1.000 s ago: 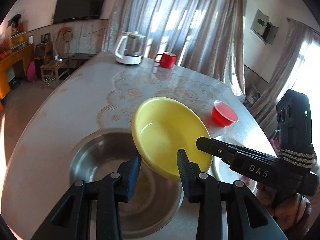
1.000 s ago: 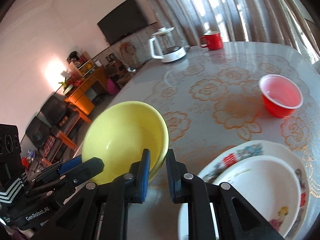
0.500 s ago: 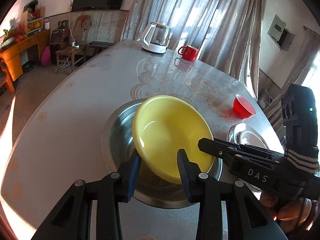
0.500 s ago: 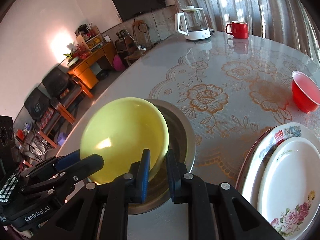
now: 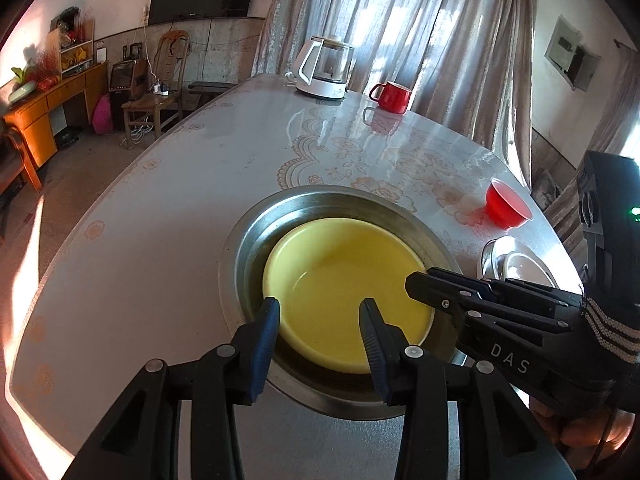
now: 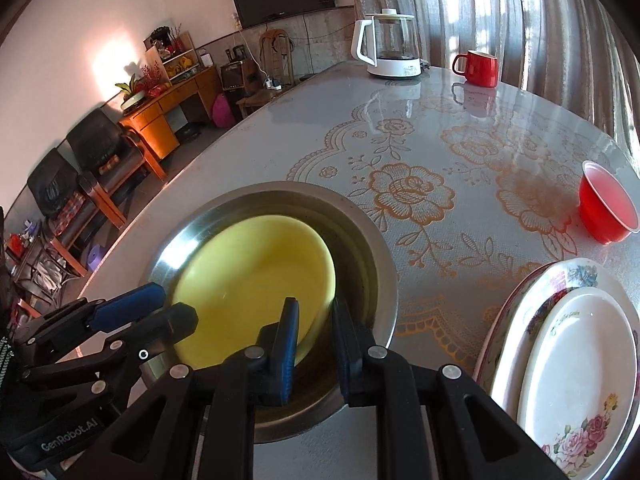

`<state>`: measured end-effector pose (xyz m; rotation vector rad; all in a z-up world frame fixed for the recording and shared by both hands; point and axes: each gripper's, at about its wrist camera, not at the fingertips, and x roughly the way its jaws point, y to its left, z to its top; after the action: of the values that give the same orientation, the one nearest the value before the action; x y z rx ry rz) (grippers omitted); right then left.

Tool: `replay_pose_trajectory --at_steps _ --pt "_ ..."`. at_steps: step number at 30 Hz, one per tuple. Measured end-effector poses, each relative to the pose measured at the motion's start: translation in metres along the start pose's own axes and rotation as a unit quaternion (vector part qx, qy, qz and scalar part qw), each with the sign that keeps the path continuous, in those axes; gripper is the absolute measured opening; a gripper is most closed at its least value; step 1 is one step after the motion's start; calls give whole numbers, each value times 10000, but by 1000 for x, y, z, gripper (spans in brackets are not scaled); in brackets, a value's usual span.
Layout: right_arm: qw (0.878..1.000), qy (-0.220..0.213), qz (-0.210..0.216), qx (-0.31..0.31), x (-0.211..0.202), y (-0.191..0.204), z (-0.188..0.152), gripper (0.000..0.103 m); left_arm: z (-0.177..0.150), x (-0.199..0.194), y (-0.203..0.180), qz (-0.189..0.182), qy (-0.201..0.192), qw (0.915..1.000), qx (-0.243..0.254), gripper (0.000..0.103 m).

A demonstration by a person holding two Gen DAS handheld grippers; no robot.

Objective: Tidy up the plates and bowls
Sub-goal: 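Lower the yellow bowl into the steel bowl and open both grippers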

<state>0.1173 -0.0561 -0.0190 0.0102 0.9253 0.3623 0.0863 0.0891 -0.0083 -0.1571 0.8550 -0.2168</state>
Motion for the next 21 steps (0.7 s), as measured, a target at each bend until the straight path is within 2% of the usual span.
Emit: replay_pose_trajectory --at_steps 4,10,21 --pt "10000 -9 -4 -61 0 2 -2 17 -3 -5 0 56 -31 10000 42 42" --pt "10000 -82 32 -12 -5 2 -3 26 -6 -14 0 214 -159 9995 139 42" --pt "9988 -341 132 319 -27 -12 -8 30 -7 -32 -5 312 -388 9985 218 43"
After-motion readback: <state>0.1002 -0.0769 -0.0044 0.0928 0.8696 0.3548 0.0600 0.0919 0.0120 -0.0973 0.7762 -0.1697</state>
